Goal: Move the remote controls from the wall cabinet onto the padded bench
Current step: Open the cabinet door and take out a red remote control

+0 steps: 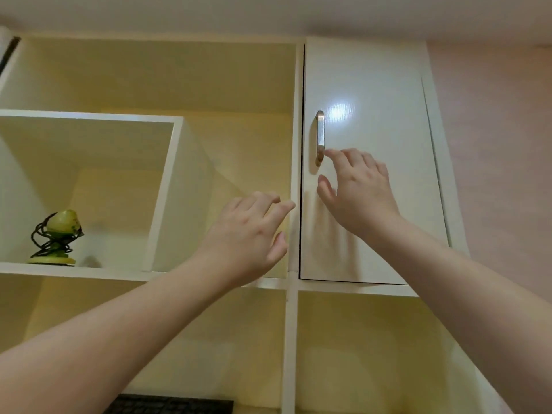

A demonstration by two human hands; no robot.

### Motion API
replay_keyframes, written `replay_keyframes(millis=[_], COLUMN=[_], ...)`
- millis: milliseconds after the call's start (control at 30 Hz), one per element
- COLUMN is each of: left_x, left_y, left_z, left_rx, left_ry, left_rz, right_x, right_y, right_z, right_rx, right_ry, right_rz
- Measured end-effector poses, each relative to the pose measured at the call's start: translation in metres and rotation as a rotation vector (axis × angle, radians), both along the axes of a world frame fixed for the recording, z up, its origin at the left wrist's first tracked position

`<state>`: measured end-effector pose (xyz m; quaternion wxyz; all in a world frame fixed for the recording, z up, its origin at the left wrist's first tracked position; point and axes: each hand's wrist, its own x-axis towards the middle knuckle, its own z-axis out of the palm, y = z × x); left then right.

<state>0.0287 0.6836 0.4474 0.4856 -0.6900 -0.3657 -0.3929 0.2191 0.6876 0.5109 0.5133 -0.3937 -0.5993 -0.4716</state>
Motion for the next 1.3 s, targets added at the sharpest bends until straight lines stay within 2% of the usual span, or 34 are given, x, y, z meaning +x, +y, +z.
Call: replay_keyframes(millis=[100,267,400,467,567,700,800,833,900,967,1033,1067,1200,1300], left_x=[0.0,0.003,0.008,0.012,0.021,0.045,0.068,0.075,0.082,0.082,0.081,0.081,0.086,0.088], left_y=[0.0,0.001,0.002,-0.001,-0.006,-0.006,-0.003,0.0,0.008,0.009,0.006,0.003,-0.004,-0.011], left_z=[0.004,0.0,-0.011,-0.016,-0.016,-0.015,-0.017,-0.018,-0.02,-0.023,-0.024,-0.024,-0.024,-0.027], left_rx=[0.01,-0.057,-0.185,-0.3,-0.497,-0.654,-0.856,-0.896,-0.876,-0.84,-0.825,-0.81,-0.756,-0.723], left_ry=[0.006,-0.036,-0.105,-0.19,-0.393,-0.517,-0.695,-0.754,-0.835,-0.857,-0.851,-0.844,-0.86,-0.833], left_rz=[0.041,0.079,0.079,-0.024,-0.308,-0.493,-0.797,-0.883,-0.915,-0.896,-0.891,-0.879,-0.866,-0.862], right_x=[-0.003,-0.015,-0.022,-0.021,-0.016,-0.007,-0.003,-0.002,-0.005,-0.013,-0.025,-0.03,-0.043,-0.045], right_y=[0.007,0.005,0.001,-0.003,-0.014,-0.022,-0.028,-0.029,-0.03,-0.027,-0.023,-0.022,-0.014,-0.02], right_z=[0.016,0.038,0.051,0.052,0.052,0.056,0.054,0.052,0.045,0.036,0.024,0.018,0.005,0.007], right_rx=[-0.094,-0.385,-0.505,-0.529,-0.555,-0.581,-0.586,-0.58,-0.538,-0.425,-0.308,-0.313,-0.436,-0.444], right_ry=[0.077,0.361,0.426,0.431,0.464,0.528,0.508,0.501,0.489,0.448,0.412,0.407,0.417,0.415], right_rz=[0.136,0.702,0.774,0.789,0.813,0.885,0.937,0.945,0.959,0.801,0.439,0.322,0.067,0.008])
